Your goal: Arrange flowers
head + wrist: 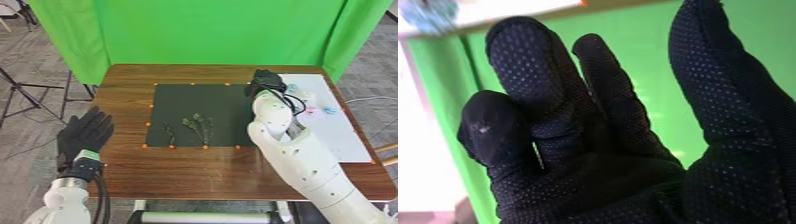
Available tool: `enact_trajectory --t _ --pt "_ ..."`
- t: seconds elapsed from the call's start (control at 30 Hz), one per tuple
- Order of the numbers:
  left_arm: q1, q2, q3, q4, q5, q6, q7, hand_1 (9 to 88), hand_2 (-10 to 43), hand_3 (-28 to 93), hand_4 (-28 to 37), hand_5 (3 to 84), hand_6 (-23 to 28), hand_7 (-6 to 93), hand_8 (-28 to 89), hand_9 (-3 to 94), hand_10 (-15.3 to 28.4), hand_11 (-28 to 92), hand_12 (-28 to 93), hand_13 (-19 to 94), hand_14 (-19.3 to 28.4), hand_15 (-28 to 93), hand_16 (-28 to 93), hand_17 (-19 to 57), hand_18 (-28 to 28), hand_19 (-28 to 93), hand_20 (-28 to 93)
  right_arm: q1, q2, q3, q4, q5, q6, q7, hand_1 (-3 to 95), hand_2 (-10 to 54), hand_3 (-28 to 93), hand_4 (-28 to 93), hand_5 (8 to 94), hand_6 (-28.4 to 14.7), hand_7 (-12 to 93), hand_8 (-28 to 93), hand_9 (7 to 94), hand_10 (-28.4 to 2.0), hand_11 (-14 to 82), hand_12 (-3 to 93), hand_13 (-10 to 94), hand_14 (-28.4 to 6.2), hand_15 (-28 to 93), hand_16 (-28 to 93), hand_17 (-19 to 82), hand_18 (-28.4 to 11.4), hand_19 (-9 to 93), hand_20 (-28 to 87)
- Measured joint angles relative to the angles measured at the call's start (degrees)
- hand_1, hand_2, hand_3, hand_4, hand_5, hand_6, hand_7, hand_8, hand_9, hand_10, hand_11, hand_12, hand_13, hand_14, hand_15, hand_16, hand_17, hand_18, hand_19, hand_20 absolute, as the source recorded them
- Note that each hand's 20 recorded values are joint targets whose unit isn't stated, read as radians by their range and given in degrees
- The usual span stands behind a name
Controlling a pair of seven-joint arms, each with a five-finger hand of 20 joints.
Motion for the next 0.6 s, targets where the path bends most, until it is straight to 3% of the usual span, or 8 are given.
enact_trajectory --t 0.17,0.23,0.4,0.6 --pt "-1.8 6.51 0.44 0.35 -0.04 0.32 0.18 27.6 19.2 73 -28.3 45.4 6.5 21.2 -12 43.5 13.8 25 11 32 15.1 46 -9 -3.6 15.2 43 11 3.9 0.2 -2.1 4.1 -0.4 -0.6 0.1 35.7 -9.5 71 -21 60.1 -15.0 8 -8 64.1 -23.7 13.5 15.5 73 -13.0 58 24 53 -22.7 93 47" --pt "-2.6 7.92 0.54 0.53 -0.32 0.11 -0.06 27.5 19.2 73 -28.3 45.4 6.6 21.4 -12 43.5 13.9 25 11 32 15.1 46 -9 -3.7 15.2 43 11 5.1 0.2 -2.4 6.2 -0.4 -0.9 0.2 34.9 -9.5 70 -21 62.2 -16.0 7 -8 65.4 -24.5 12.3 14.9 75 -12.8 56 23 54 -22.2 93 47" --pt "-4.3 7.53 1.05 0.54 -1.05 0.17 -0.25 27.6 19.2 73 -28.3 45.9 7.0 22.9 -11 44.0 14.4 27 12 32 15.6 48 -8 -3.7 15.5 43 11 5.5 0.4 -1.1 8.0 1.3 -1.4 2.1 33.9 -9.5 69 -22 63.2 -17.0 6 -9 66.3 -25.5 10.9 14.2 77 -12.4 53 23 55 -21.5 93 47" --pt "-4.3 6.08 1.35 0.2 -3.64 0.77 -0.04 27.7 19.3 73 -28.3 46.2 7.2 23.8 -11 44.4 14.4 28 12 33 15.6 48 -8 -3.5 15.7 44 12 5.3 1.2 -0.2 8.7 3.2 -2.4 3.3 33.0 -9.5 61 -26 63.9 -16.2 7 -9 67.3 -24.6 11.3 14.4 79 -11.7 52 24 56 -20.5 93 47"
